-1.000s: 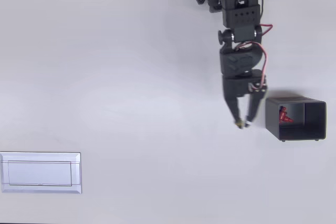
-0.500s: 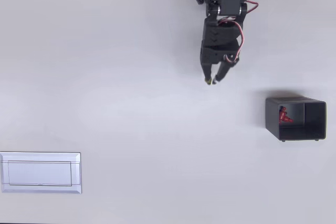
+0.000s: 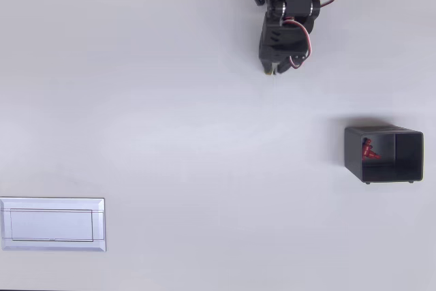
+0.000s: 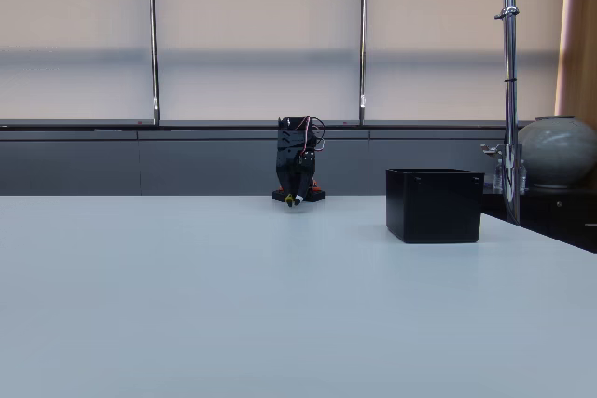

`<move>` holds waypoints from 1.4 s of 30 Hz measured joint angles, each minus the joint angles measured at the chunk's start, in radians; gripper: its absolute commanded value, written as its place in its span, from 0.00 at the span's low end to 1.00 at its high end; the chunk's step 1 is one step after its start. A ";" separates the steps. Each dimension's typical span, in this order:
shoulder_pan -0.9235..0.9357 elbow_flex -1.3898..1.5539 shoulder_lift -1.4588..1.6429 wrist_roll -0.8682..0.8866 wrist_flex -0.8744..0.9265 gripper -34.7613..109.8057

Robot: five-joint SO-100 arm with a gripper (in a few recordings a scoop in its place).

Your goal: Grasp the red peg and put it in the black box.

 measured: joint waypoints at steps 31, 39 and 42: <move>-0.009 0.002 -0.083 0.048 0.190 0.24; -0.009 0.002 -0.083 0.048 0.190 0.24; -0.009 0.002 -0.083 0.048 0.190 0.24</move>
